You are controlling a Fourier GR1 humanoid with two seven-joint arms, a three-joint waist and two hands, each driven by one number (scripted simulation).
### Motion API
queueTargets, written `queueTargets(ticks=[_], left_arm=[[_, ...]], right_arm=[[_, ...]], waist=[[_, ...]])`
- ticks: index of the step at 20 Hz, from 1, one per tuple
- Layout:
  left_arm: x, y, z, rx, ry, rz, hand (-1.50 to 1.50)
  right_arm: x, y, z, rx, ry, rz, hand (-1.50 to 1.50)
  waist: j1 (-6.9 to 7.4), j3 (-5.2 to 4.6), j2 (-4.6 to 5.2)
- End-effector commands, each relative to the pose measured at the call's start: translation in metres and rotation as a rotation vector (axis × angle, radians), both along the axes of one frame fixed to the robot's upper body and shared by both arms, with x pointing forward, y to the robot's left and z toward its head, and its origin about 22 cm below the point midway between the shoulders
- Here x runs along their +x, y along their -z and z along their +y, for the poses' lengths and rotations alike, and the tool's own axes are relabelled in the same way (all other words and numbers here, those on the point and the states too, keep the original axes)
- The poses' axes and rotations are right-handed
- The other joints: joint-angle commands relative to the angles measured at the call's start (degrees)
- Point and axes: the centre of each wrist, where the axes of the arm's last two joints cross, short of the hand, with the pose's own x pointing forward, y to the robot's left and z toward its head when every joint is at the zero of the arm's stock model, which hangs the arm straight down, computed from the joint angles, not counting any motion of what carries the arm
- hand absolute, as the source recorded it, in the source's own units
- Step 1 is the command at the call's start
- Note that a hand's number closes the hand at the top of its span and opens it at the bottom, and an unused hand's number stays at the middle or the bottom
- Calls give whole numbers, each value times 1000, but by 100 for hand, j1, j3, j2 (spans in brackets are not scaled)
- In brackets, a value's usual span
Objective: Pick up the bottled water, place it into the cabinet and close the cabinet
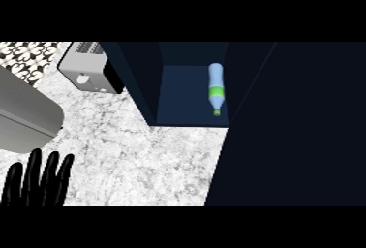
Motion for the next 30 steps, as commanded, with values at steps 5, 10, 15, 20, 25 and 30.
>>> queueTargets(ticks=[5, 10, 15, 20, 25, 30], left_arm=[[-38, -6, 40, -13, -29, -1, -150], [-42, -2, 56, -26, -8, -8, -150], [-46, -6, 75, -12, -4, -6, -150], [-56, -5, 86, -11, 14, -10, -150], [-76, -12, 98, -25, 23, 0, -150], [-85, -23, 122, -22, 15, -10, -150]], right_arm=[[-13, -28, 34, 18, -129, -34, 150], [0, -21, 55, 10, -162, -32, 150], [9, -26, 54, 67, -131, 19, 150], [34, -32, 71, 59, -121, 24, 150], [68, -43, 87, 58, -86, 56, 150], [110, -52, 109, 90, -59, 80, 150]], waist=[[42, -6, -22], [145, -13, -9], [218, -17, 24], [325, -21, 24], [331, -10, 11], [218, 2, 19]])
